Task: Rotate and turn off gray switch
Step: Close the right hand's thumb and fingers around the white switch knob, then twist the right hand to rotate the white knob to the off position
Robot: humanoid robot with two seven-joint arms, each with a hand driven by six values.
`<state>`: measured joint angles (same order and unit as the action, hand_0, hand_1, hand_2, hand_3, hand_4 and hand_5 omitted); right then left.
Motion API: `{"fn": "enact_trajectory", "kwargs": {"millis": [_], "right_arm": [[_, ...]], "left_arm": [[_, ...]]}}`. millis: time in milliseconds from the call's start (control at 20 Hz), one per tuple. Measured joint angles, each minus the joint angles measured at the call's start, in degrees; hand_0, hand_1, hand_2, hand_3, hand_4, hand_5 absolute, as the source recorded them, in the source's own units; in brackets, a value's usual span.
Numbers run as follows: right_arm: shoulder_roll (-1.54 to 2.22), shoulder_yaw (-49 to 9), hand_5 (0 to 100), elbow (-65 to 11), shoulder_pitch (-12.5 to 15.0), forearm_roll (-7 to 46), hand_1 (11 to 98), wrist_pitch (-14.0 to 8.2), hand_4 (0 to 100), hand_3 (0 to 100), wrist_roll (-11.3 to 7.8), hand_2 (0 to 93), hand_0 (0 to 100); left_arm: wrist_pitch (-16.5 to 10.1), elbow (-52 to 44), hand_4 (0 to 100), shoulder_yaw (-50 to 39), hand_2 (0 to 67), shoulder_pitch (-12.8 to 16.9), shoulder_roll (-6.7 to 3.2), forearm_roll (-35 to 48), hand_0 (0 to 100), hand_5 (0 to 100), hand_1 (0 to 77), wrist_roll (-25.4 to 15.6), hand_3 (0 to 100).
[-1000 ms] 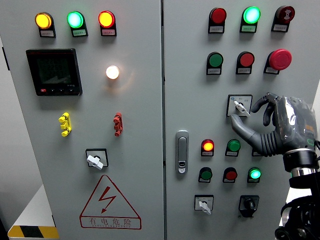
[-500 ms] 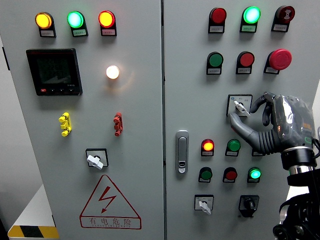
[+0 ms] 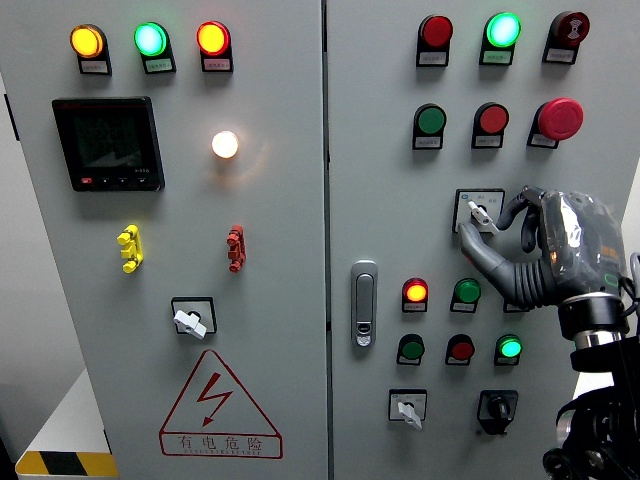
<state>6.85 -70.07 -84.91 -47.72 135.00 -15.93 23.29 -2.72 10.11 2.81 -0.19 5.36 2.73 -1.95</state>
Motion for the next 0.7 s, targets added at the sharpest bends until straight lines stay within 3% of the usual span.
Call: {"fn": "enact_trajectory", "kwargs": {"millis": [700], "right_arm": [[0.00, 0.3, 100, 0.9, -0.7, 0.5, 35.9, 0.0, 98, 100, -0.12, 71.5, 58]], "left_arm": [[0.0, 0.0, 12, 0.0, 10.1, 0.0, 0.00, 0.0, 0, 13, 0.0, 0.0, 21]]}}
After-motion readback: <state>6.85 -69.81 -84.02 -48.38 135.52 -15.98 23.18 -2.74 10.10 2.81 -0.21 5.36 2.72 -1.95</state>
